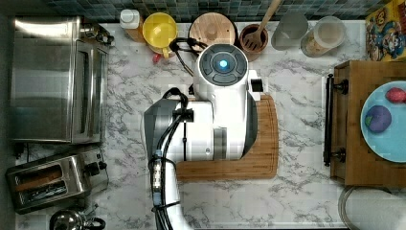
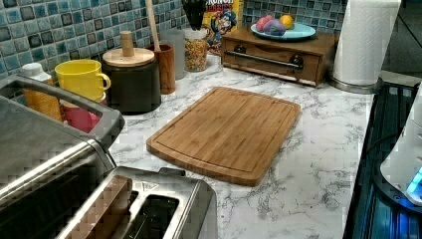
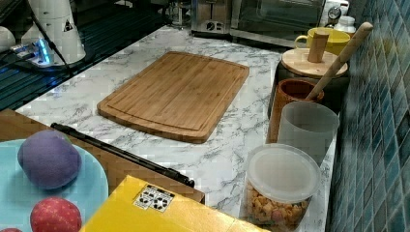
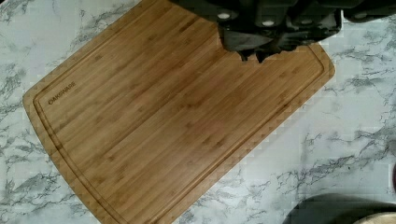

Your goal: Turn on the toaster.

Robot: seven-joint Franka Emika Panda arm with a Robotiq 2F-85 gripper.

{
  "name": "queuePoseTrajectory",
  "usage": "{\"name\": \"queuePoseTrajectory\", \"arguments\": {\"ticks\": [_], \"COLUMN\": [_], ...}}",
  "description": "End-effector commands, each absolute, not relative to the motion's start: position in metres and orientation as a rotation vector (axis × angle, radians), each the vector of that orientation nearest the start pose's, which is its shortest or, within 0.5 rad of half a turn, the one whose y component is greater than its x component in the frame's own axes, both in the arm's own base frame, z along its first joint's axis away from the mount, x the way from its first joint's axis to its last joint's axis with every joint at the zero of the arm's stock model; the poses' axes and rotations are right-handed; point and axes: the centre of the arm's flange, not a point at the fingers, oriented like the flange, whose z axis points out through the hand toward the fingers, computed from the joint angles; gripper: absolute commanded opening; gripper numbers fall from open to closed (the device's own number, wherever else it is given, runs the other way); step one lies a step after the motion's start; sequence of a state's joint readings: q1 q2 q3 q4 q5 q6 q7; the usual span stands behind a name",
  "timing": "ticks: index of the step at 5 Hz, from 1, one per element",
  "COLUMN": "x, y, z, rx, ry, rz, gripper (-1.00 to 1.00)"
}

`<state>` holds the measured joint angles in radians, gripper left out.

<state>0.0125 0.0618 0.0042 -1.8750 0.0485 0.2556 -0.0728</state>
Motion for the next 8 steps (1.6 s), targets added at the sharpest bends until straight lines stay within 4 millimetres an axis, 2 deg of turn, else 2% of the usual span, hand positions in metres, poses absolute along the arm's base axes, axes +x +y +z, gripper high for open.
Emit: {"name": "queuePoseTrajectory", "arguments": {"ticks": [1, 2, 3, 5, 6, 8], "x": [0.566, 0.559, 0.542, 0.505, 0.487, 0.459], "y": [0.035, 0.068, 0.105, 0.146, 0.160, 0.167], "z": [0.463, 0.466, 0.462, 0.433, 0.426, 0.428], "rx": [-2.997, -3.027, -3.015, -2.981, -2.946, -2.849], "ry": [0.863, 0.644, 0.315, 0.088, -0.070, -0.221], "rz": [0.203, 0.154, 0.164, 0.137, 0.156, 0.077], "gripper": [-1.00, -1.00, -1.00, -1.00, -1.00, -1.00]}}
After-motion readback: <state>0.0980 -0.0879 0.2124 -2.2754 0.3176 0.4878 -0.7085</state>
